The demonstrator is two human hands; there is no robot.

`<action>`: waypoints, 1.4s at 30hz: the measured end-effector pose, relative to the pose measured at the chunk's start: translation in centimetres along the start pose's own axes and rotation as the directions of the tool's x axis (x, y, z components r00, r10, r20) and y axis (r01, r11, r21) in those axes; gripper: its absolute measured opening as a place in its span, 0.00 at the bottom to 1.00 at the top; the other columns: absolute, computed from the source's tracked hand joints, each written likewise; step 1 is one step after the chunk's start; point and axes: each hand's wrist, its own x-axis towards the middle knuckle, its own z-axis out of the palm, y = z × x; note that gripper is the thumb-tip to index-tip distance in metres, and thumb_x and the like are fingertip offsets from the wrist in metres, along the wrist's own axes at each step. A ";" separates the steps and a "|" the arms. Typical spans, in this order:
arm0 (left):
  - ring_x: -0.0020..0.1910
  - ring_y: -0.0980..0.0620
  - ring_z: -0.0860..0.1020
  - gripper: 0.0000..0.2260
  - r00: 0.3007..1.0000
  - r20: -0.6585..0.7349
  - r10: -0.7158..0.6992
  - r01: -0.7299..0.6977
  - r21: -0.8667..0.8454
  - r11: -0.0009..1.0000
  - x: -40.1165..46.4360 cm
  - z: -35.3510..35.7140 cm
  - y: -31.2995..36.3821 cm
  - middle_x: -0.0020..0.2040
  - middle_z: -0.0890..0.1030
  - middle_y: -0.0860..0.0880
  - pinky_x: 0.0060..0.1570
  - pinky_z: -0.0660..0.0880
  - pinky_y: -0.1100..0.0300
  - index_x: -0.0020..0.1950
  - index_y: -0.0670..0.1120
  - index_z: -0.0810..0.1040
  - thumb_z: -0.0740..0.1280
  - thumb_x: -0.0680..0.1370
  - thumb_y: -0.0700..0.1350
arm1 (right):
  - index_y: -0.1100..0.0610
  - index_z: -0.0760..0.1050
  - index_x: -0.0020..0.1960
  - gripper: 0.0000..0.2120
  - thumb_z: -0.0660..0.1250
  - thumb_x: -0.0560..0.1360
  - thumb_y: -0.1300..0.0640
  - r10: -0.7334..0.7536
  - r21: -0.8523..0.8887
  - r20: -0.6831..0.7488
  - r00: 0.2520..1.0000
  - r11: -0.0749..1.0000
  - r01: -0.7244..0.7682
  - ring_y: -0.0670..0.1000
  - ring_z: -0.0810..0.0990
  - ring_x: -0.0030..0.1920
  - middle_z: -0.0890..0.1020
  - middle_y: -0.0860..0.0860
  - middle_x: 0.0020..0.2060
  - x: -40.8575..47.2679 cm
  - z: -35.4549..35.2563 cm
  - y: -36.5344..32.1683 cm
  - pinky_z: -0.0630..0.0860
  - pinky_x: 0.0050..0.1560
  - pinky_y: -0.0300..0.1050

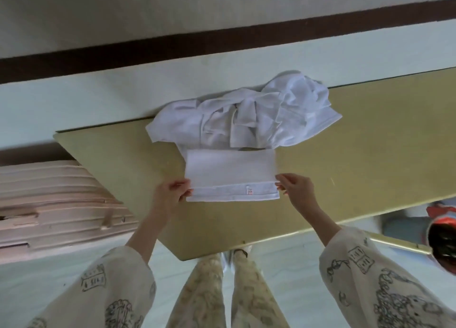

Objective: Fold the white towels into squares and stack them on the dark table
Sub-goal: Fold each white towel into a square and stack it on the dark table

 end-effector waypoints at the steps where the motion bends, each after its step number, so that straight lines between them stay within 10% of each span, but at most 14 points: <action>1: 0.28 0.61 0.78 0.06 1.000 -0.001 -0.010 0.010 -0.003 1.000 0.1 0.0 -0.8 0.29 0.82 0.52 0.33 0.74 0.73 0.51 0.40 0.78 0.67 0.75 0.36 | 0.67 0.80 0.51 0.08 0.66 0.74 0.65 0.027 0.026 -0.003 1.000 0.999 -0.027 0.37 0.77 0.24 0.81 0.56 0.34 -0.1 0.4 0.9 0.73 0.30 0.30; 8: 0.47 0.47 0.81 0.05 0.987 0.007 -0.160 0.160 -0.003 0.987 0.7 0.2 -3.3 0.42 0.84 0.44 0.58 0.74 0.53 0.48 0.44 0.80 0.70 0.73 0.43 | 0.64 0.75 0.55 0.11 0.66 0.73 0.68 0.181 0.179 0.007 0.983 0.967 -0.179 0.52 0.80 0.33 0.81 0.56 0.34 -0.7 1.7 3.2 0.78 0.46 0.48; 17: 0.35 0.52 0.75 0.06 0.982 -0.004 -0.188 0.187 0.083 0.979 1.0 0.1 -3.6 0.37 0.81 0.45 0.44 0.73 0.62 0.48 0.39 0.80 0.70 0.73 0.39 | 0.55 0.75 0.40 0.07 0.64 0.73 0.65 0.208 0.133 0.035 0.978 0.968 -0.211 0.55 0.81 0.37 0.82 0.55 0.34 -0.8 1.3 3.4 0.79 0.49 0.54; 31: 0.45 0.50 0.76 0.08 0.991 -0.093 -0.092 0.119 0.346 0.931 0.9 0.6 -3.4 0.43 0.79 0.48 0.47 0.70 0.59 0.47 0.44 0.77 0.73 0.71 0.44 | 0.60 0.74 0.52 0.09 0.68 0.73 0.61 0.121 -0.126 0.005 0.993 0.985 -0.120 0.56 0.78 0.45 0.80 0.54 0.43 -0.4 1.5 3.4 0.74 0.47 0.48; 35: 0.45 0.49 0.73 0.09 0.984 -0.108 0.139 -0.047 0.598 0.800 0.2 1.1 -3.3 0.46 0.75 0.48 0.47 0.69 0.57 0.50 0.42 0.74 0.69 0.74 0.44 | 0.63 0.73 0.52 0.10 0.68 0.73 0.61 -0.173 -0.393 -0.071 0.982 0.910 0.132 0.53 0.72 0.44 0.75 0.55 0.45 -0.9 2.1 3.0 0.67 0.46 0.44; 38: 0.42 0.49 0.73 0.02 0.917 0.122 0.381 -0.356 0.682 0.638 0.0 3.0 -3.0 0.44 0.75 0.48 0.43 0.70 0.58 0.46 0.42 0.76 0.65 0.76 0.40 | 0.62 0.76 0.43 0.06 0.72 0.68 0.65 -0.509 -0.497 0.076 0.858 0.726 0.475 0.58 0.76 0.39 0.77 0.57 0.38 -1.2 3.6 2.6 0.73 0.40 0.49; 42: 0.40 0.46 0.74 0.03 0.779 0.352 0.518 -0.605 0.638 0.476 0.7 6.2 -3.6 0.40 0.77 0.44 0.35 0.74 0.55 0.40 0.41 0.77 0.66 0.73 0.35 | 0.61 0.77 0.42 0.09 0.75 0.65 0.65 -0.582 -0.494 0.286 0.761 0.591 0.637 0.58 0.78 0.37 0.78 0.55 0.36 -1.2 5.9 2.5 0.76 0.35 0.50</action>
